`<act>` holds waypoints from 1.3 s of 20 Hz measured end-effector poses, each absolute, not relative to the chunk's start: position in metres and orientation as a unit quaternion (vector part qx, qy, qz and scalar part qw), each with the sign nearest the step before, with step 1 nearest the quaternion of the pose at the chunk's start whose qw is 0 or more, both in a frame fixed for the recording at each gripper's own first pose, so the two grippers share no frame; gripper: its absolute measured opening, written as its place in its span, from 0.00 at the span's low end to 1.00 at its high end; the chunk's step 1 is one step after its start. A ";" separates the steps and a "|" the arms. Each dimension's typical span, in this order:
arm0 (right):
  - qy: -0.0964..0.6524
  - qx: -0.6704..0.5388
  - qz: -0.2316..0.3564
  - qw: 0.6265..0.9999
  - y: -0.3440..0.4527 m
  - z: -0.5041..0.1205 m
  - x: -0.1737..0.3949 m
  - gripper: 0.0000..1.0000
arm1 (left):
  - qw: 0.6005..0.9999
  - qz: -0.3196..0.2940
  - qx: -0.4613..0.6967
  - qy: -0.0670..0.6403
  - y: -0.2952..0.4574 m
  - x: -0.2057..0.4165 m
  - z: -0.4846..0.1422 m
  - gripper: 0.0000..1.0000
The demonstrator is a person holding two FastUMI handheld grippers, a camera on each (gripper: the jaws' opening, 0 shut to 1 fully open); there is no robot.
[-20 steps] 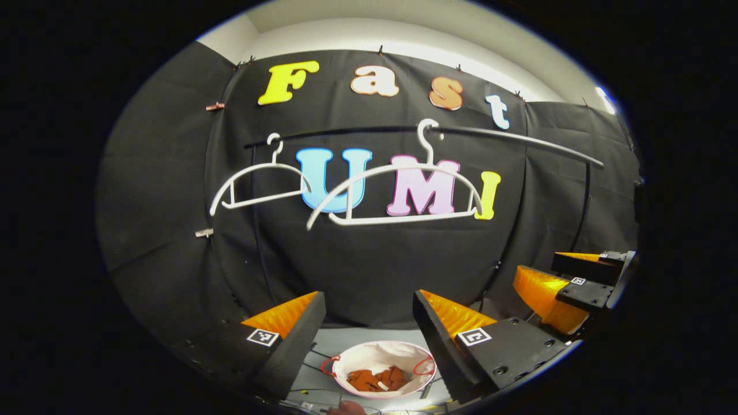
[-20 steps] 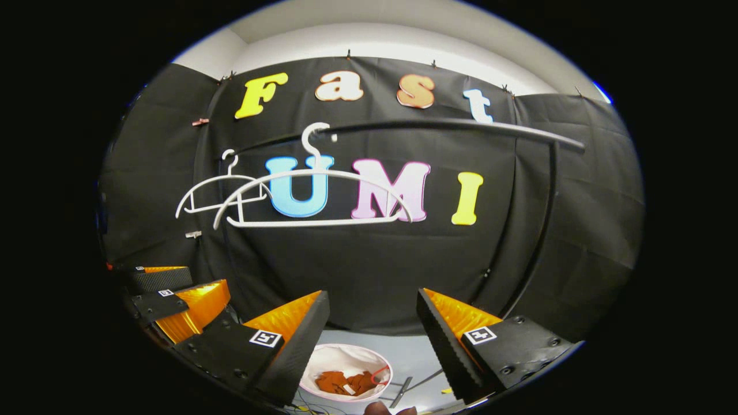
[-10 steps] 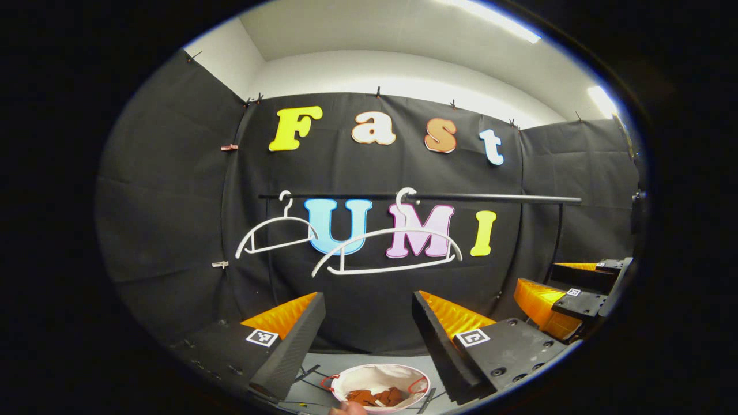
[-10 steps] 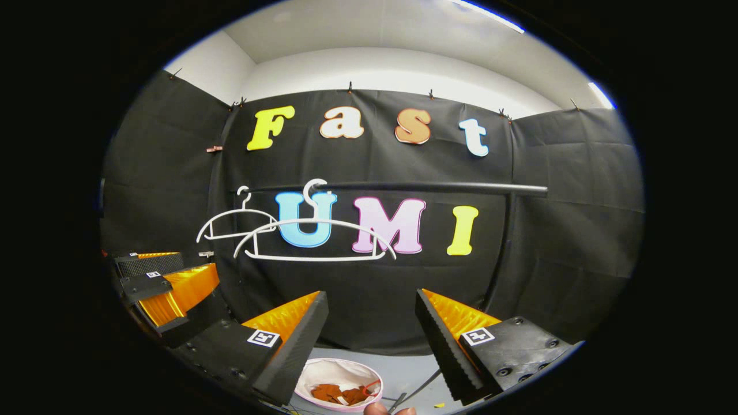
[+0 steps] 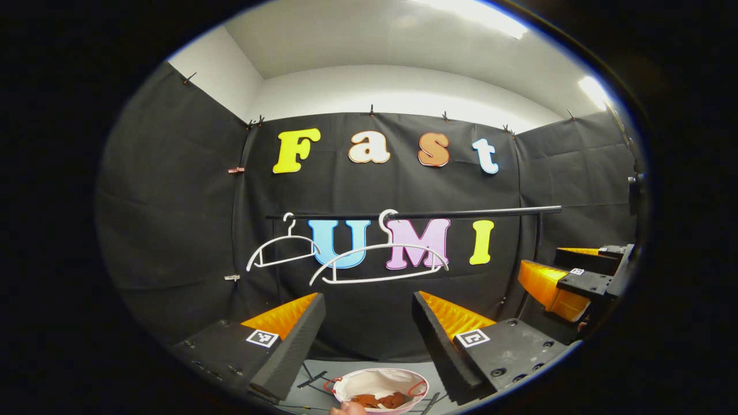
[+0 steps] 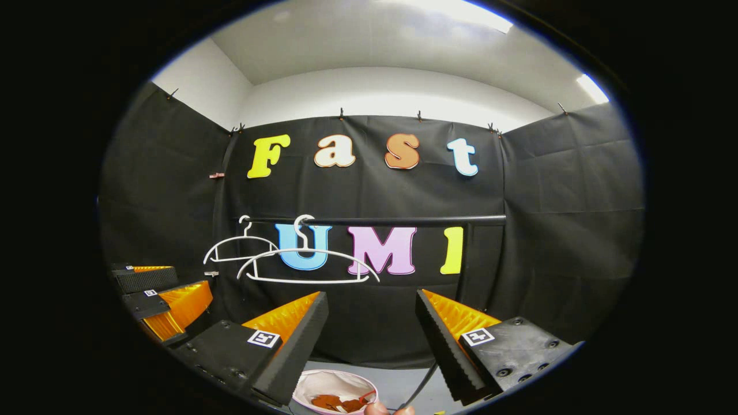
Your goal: Grasp the clothes on the hanger with both hands and then place them into the laundry hamper below.
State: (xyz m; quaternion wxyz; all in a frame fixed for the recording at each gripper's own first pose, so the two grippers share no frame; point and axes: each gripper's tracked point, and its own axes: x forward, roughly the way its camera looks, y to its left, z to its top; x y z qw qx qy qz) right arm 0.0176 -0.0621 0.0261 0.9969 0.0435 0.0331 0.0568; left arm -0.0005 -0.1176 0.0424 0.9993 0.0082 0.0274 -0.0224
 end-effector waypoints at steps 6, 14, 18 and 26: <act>0.045 0.052 0.059 0.996 -0.072 0.015 0.002 1.00 | 1.000 -0.008 -0.001 0.019 -0.124 -0.015 0.051 0.94; 0.047 0.049 0.054 0.996 -0.077 0.012 -0.003 1.00 | 0.999 -0.011 0.010 0.041 -0.129 -0.015 0.040 0.94; 0.043 0.049 0.053 0.996 -0.076 0.014 -0.005 0.99 | 0.999 -0.016 0.014 0.042 -0.131 -0.014 0.040 0.94; 0.060 0.055 0.043 0.996 -0.076 0.004 0.003 1.00 | 0.999 -0.025 0.028 0.032 -0.131 -0.003 0.039 0.93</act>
